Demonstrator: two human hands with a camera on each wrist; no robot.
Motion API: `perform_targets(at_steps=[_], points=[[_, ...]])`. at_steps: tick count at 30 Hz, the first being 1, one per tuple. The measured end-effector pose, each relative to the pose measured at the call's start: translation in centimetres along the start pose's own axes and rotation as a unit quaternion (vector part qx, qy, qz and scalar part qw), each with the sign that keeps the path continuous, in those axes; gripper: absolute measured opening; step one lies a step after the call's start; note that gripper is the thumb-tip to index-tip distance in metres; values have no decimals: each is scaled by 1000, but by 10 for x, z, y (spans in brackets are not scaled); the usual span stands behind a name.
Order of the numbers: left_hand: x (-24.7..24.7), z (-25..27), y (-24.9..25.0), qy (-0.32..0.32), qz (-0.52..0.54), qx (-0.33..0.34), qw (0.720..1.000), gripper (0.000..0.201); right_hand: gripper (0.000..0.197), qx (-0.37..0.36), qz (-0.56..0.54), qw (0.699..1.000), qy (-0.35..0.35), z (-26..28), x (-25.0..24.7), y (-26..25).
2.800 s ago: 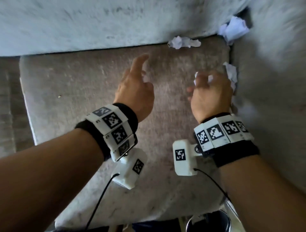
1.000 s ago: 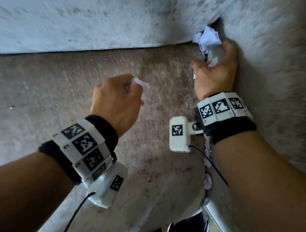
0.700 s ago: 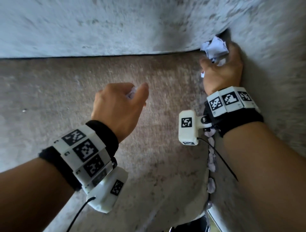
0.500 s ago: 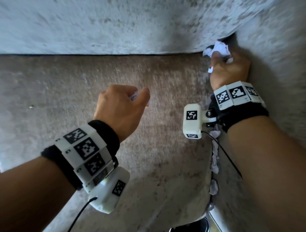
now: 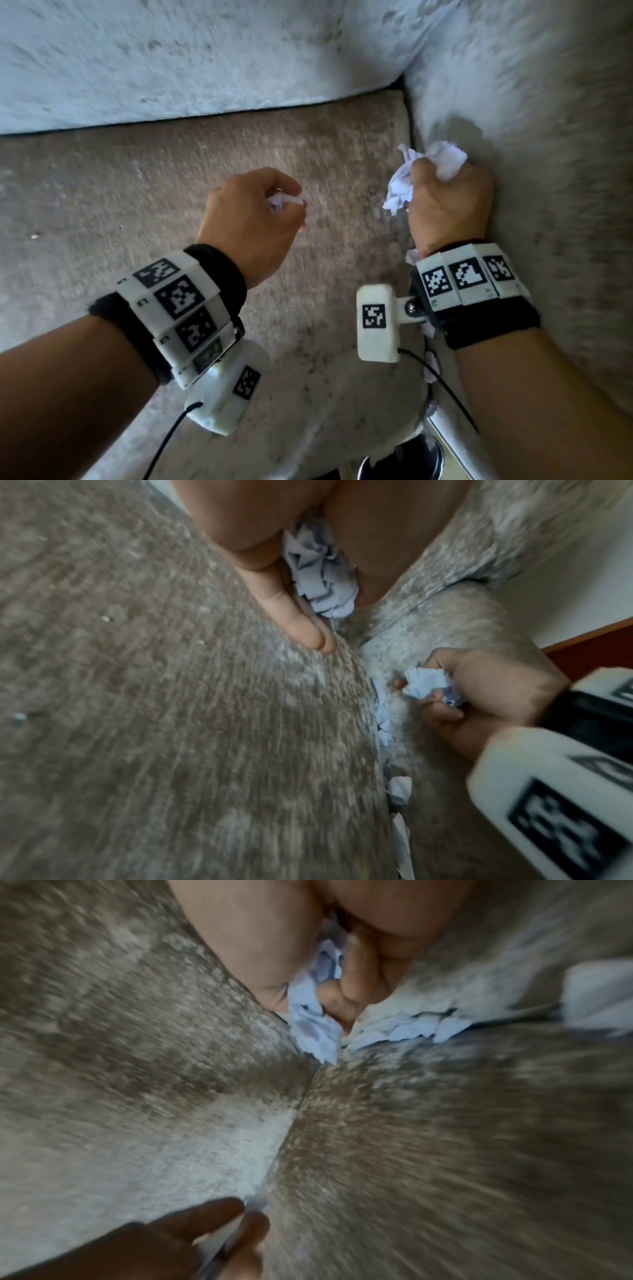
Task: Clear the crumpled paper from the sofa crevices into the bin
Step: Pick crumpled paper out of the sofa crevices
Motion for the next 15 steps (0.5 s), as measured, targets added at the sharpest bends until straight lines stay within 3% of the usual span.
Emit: perform_targets(at_steps=[2, 8, 12, 15], points=[[11, 1, 4, -13, -15, 8, 1000, 9, 31, 18, -34, 999, -33, 16, -12, 15], [44, 0, 23, -50, -66, 22, 996, 17, 21, 55, -32, 998, -26, 43, -23, 66], [67, -4, 36, -72, -103, 51, 991, 19, 18, 76, -21, 994, -71, 57, -32, 83], [87, -8, 47, -84, -114, 60, 988, 38, 14, 75, -46, 992, -90, 68, -34, 91]])
Point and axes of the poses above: each hand's wrist, its own z-axis away from the middle knuckle, its own x-axis out of the palm, y = z × x, the point moved 1 cm from there along -z, towards the middle knuckle, and after that the axes turned 8 degrees about x, right-handed, at the moved point
